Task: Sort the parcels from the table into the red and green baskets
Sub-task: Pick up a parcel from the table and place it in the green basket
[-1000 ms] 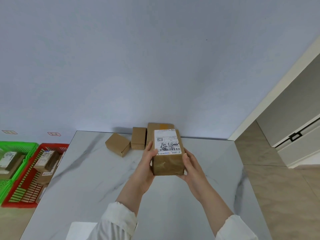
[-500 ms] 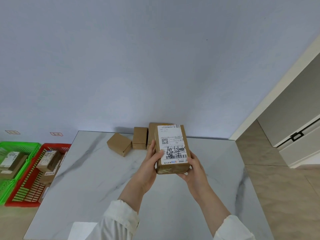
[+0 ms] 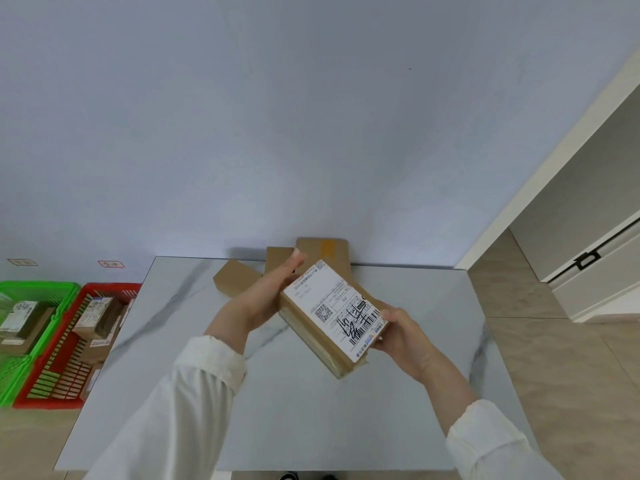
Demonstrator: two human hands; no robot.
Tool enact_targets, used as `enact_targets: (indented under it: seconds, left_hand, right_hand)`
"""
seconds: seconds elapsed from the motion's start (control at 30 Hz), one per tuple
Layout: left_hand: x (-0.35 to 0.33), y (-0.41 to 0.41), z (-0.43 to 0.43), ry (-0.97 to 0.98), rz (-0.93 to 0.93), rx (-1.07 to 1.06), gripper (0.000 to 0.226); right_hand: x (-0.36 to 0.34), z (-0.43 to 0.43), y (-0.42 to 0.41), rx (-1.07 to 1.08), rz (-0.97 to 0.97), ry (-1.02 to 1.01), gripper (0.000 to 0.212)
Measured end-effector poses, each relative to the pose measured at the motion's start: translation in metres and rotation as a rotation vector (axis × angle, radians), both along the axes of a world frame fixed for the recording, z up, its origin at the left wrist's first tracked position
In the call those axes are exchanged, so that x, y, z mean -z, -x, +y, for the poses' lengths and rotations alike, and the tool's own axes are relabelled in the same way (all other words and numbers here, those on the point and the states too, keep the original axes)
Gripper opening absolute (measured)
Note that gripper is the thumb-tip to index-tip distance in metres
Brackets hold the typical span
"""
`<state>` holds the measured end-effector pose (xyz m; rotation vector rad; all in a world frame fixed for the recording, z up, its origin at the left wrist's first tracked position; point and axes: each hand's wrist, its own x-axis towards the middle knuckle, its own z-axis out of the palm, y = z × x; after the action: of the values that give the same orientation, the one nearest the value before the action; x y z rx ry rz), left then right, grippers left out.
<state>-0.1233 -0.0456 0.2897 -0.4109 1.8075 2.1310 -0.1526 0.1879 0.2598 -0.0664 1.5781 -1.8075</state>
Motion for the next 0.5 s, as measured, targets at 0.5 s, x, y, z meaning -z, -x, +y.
enact_targets:
  seconds: [0.5]
  left_hand:
    - [0.033, -0.021, 0.056, -0.197, 0.013, -0.631, 0.027]
  right_hand:
    - [0.010, -0.031, -0.031, 0.291, -0.115, 0.046, 0.090]
